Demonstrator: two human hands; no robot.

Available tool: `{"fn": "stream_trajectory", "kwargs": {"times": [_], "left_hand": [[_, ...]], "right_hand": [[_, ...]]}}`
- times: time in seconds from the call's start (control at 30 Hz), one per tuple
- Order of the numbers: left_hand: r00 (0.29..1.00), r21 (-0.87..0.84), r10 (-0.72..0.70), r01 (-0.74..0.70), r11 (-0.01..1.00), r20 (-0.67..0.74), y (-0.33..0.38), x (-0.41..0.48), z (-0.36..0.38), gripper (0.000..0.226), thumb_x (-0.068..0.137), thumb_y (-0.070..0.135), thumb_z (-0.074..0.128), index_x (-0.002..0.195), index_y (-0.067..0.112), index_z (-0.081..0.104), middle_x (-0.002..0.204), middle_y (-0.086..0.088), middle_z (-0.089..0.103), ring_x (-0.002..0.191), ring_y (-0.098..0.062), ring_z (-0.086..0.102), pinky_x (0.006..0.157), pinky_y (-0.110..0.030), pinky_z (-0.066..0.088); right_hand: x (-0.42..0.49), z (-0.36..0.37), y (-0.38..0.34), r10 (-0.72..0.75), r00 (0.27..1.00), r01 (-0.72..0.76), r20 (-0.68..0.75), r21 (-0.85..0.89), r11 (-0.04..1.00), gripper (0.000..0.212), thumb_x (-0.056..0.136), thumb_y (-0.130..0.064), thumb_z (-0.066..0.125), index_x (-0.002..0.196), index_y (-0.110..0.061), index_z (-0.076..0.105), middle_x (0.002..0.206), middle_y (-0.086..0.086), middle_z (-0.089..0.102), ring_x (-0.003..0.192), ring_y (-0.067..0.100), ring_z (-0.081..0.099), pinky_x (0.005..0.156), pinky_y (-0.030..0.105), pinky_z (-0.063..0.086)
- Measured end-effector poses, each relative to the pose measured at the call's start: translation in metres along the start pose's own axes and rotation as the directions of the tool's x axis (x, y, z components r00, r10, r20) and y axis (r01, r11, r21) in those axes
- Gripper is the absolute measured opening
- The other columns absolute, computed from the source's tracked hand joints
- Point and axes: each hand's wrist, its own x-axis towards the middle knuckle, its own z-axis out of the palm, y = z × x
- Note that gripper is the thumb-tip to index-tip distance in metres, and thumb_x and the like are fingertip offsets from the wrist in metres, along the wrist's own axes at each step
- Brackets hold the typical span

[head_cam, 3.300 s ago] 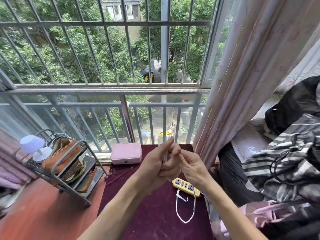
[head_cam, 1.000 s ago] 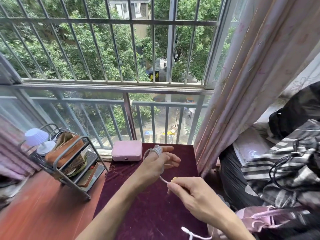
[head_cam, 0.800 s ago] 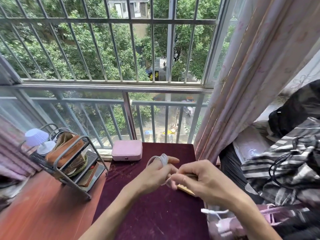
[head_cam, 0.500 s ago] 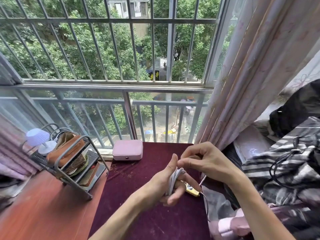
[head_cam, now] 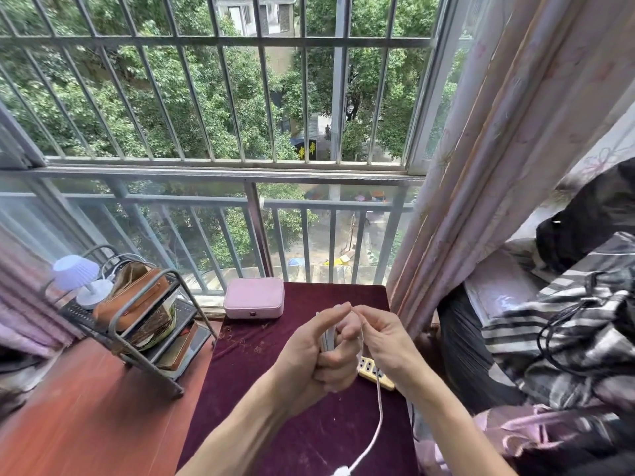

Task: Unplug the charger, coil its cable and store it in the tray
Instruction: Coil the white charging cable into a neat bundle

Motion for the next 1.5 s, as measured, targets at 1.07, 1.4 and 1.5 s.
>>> {"fn": "stream_trajectory", "kwargs": {"times": [1.07,1.4,1.5], "left_hand": [[0.973,0.773,0.018,0.172,0.611,-0.23,0.001,0.026,-0.055,0.037,0.1,0.025,0.045,0.104,0.0,0.072,0.074,-0.011,0.066,0.071,-0.01,0.06,0.063,-0.021,0.046],[0.972,0.369,-0.219,0.233,0.9,-0.08,0.001,0.027,-0.045,0.084,0.092,0.071,0.046,0.112,-0.01,0.053,0.063,-0.018,0.041,0.038,-0.01,0.031,0.041,-0.018,0.033],[0.967,0.175,-0.253,0.252,0.952,-0.016,0.003,0.03,-0.041,0.077,0.094,0.076,0.017,0.126,0.015,0.052,0.058,-0.009,0.03,0.036,-0.01,0.028,0.041,-0.016,0.032]], "right_hand": [[-0.025,0.016,-0.037,0.192,0.946,-0.198,0.262,-0.005,0.98,0.031,0.1,-0.019,0.05,0.103,-0.005,0.078,0.089,0.016,0.079,0.062,0.018,0.072,0.05,0.02,0.048],[-0.011,0.005,-0.054,-0.02,0.977,0.042,0.214,-0.098,0.994,0.044,0.095,-0.059,0.067,0.101,-0.017,0.081,0.073,0.002,0.074,0.055,0.008,0.066,0.055,0.015,0.05],[-0.008,0.002,-0.061,-0.09,0.979,0.117,0.182,-0.146,0.982,0.05,0.098,-0.064,0.057,0.098,-0.02,0.08,0.058,-0.01,0.058,0.048,0.007,0.05,0.052,0.023,0.044]]}}
